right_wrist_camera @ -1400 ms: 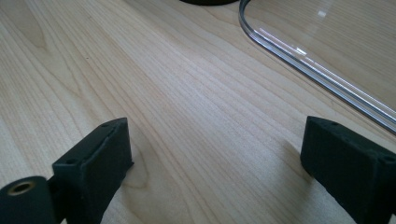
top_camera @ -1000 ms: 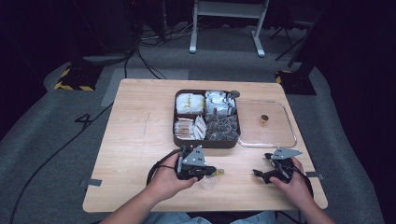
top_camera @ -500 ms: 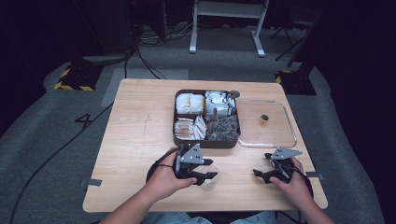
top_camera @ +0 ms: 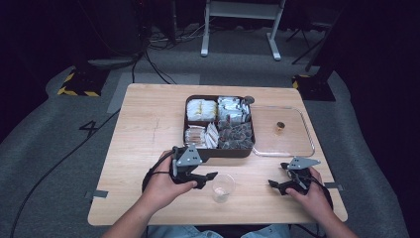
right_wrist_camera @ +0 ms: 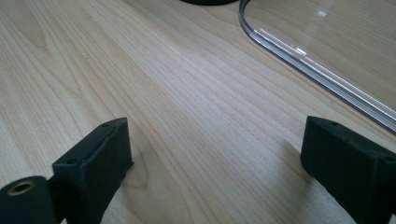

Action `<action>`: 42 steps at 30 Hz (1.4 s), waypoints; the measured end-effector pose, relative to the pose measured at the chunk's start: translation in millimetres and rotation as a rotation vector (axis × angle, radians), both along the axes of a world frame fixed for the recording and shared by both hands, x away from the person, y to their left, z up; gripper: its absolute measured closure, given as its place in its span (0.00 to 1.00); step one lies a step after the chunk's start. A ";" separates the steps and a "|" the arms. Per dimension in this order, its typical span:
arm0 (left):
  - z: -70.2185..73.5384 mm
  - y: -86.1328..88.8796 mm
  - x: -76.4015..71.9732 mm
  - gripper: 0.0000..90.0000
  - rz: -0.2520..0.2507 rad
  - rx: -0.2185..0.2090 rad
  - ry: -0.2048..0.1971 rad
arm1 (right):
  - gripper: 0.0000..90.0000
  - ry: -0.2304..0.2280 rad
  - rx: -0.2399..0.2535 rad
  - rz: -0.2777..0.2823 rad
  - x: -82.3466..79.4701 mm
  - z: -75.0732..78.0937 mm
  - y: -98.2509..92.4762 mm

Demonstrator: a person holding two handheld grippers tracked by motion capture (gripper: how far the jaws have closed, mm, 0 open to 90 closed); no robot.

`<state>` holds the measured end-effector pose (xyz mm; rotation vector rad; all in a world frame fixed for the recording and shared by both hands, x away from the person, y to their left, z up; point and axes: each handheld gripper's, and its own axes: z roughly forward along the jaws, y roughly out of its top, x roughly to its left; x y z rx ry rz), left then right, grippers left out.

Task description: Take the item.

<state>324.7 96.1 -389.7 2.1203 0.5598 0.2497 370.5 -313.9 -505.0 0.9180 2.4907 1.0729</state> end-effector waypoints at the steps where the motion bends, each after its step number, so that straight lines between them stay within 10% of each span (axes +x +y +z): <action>1: 0.2 3.3 -0.1 0.46 0.011 0.004 -0.003 | 0.10 0.000 0.000 0.000 0.0 0.0 0.0; 29: -29.7 78.0 -4.3 0.35 0.239 0.129 0.019 | 0.10 0.000 0.001 0.000 0.1 0.0 0.0; 42: -62.1 107.6 3.2 0.35 0.346 0.193 0.096 | 0.10 0.000 0.001 0.000 0.0 0.0 0.0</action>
